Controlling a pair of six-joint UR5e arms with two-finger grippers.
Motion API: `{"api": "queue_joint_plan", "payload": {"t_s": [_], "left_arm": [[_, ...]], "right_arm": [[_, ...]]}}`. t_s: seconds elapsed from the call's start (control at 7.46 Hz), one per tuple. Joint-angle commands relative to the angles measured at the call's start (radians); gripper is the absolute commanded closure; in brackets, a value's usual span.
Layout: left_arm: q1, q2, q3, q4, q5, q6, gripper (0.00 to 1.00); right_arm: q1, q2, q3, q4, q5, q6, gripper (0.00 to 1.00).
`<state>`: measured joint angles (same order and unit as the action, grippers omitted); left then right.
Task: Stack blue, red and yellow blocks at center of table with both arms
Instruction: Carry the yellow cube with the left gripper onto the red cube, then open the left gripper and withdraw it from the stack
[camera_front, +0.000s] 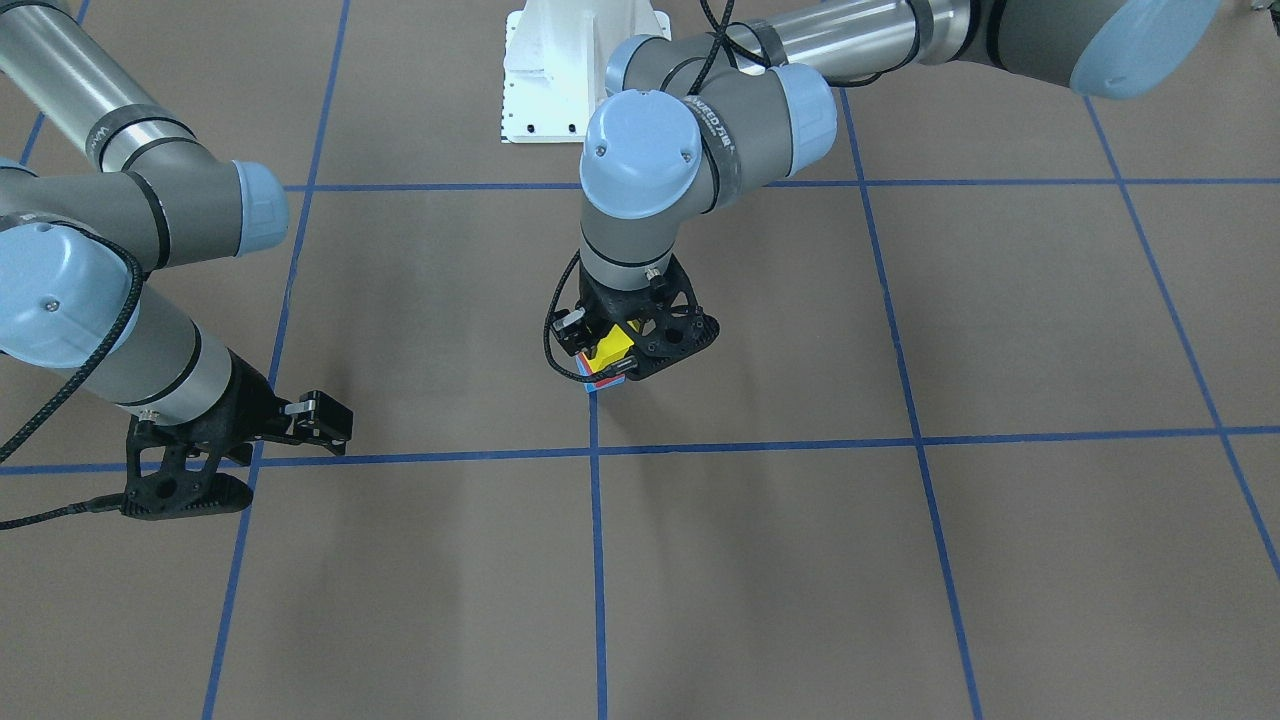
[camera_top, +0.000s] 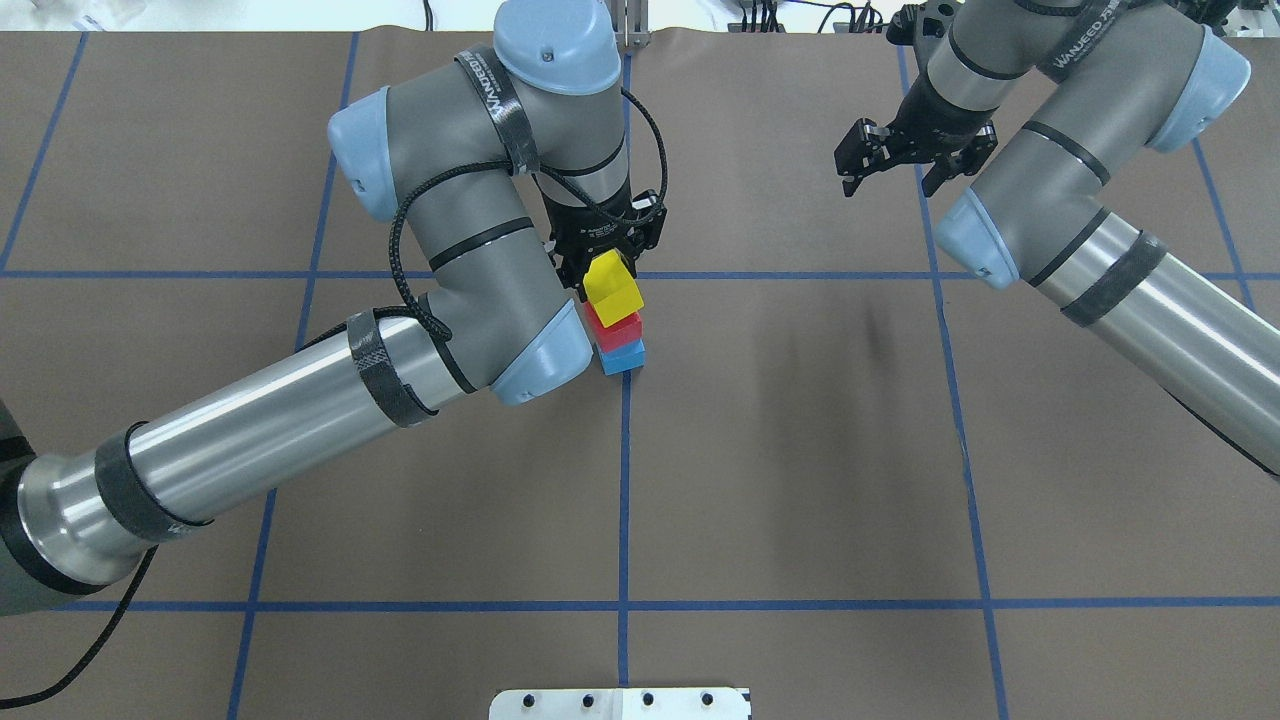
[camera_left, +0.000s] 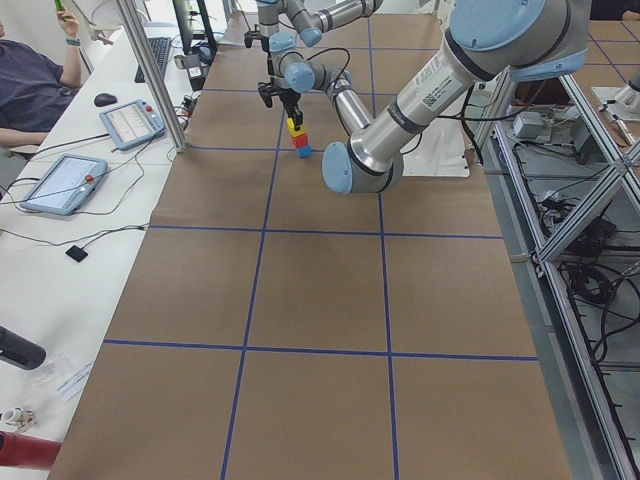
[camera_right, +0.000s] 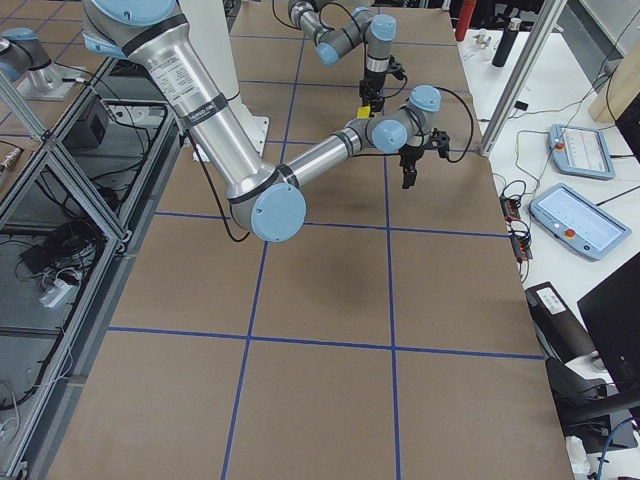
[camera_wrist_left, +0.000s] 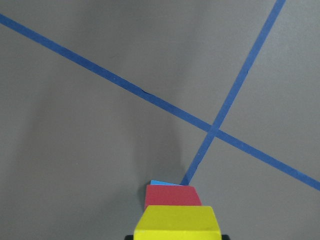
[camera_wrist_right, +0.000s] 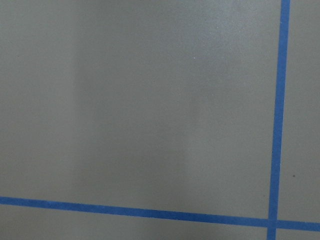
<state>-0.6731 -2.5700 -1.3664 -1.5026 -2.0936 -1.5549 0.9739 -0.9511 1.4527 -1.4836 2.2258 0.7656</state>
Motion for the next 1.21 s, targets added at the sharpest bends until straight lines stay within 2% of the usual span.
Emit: {"api": "queue_joint_plan", "payload": {"t_s": [0.0,0.27,0.4,0.54,0.67,1.07], "left_arm": [[0.001,0.002,0.004,-0.007,0.000,0.003,1.00],[0.001,0.004,0.003,-0.007,0.000,0.003,0.96],[0.000,0.004,0.001,-0.005,0.000,0.004,0.89],[0.001,0.005,-0.003,-0.005,0.003,0.016,0.27],[0.001,0.004,-0.005,-0.005,0.024,0.039,0.00],[0.001,-0.001,-0.022,-0.005,0.021,0.044,0.00]], "right_arm": [[0.000,-0.002,0.000,-0.001,0.000,-0.005,0.00],[0.006,-0.002,0.000,-0.001,0.002,-0.006,0.00],[0.006,-0.002,0.000,-0.001,0.002,-0.005,0.00],[0.009,-0.003,0.000,-0.001,0.002,-0.006,0.00],[0.012,-0.003,0.000,-0.001,0.002,-0.008,0.00],[0.025,-0.011,0.000,-0.003,0.005,-0.029,0.00]]}}
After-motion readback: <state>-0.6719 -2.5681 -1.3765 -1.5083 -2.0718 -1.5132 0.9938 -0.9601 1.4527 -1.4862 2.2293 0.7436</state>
